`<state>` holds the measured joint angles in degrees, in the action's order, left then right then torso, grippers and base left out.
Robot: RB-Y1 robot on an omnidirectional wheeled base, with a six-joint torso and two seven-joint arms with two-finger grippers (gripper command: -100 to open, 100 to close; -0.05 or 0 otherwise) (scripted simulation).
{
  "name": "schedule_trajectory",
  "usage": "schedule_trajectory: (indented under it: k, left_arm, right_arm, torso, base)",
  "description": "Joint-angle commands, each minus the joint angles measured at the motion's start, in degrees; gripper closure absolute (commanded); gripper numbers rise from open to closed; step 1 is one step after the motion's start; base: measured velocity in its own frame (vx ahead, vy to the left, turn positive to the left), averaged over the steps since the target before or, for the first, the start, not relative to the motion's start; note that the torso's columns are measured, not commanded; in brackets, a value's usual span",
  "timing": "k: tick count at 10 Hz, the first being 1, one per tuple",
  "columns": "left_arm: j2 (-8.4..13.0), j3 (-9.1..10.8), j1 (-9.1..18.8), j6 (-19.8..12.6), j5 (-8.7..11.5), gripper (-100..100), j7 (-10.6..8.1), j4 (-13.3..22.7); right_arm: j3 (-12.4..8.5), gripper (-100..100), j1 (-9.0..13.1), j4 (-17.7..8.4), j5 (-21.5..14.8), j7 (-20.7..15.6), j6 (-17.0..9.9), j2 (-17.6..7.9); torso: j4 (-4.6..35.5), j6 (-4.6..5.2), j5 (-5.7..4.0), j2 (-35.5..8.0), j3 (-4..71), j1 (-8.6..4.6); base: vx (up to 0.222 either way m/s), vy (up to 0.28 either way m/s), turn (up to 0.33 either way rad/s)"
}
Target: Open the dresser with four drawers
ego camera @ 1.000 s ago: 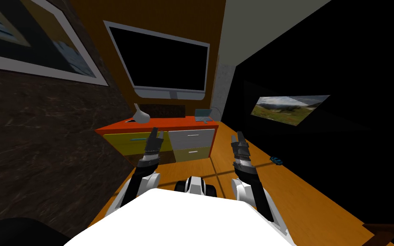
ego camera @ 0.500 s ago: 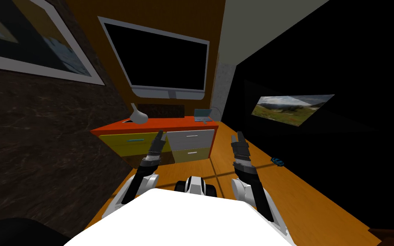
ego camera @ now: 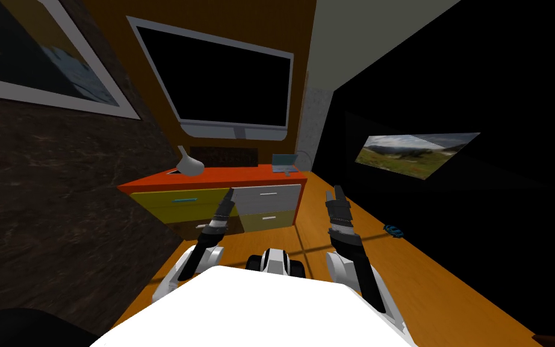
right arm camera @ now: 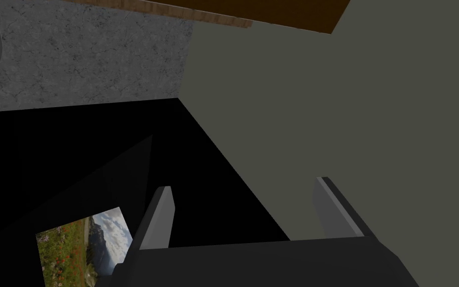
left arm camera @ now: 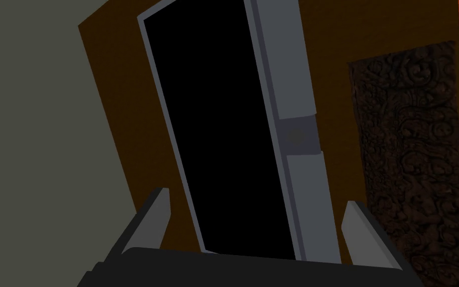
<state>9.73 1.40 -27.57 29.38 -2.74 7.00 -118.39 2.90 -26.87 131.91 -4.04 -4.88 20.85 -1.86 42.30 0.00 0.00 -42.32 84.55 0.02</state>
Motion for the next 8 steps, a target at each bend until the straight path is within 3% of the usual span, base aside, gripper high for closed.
schedule_trajectory:
  k: [1,8]
  left_arm:
    - [0.26,0.09,0.82,0.16,-0.1,-100,0.14,3.76]
    - [0.08,0.74,2.98,1.29,-0.1,-100,0.29,13.27]
  right_arm:
    - [0.0,0,0.0,0.0,0.0,0.0,0.0,0.0]
    - [0.0,0,0.0,0.0,0.0,0.0,0.0,0.0]
  torso:
    - [0.0,0.0,0.01,0.0,0.0,0.02]
    - [0.0,0.0,-0.01,0.0,0.0,-0.03]
  base:
    - [0.059,-0.044,0.008]
    - [0.062,-0.038,0.007]
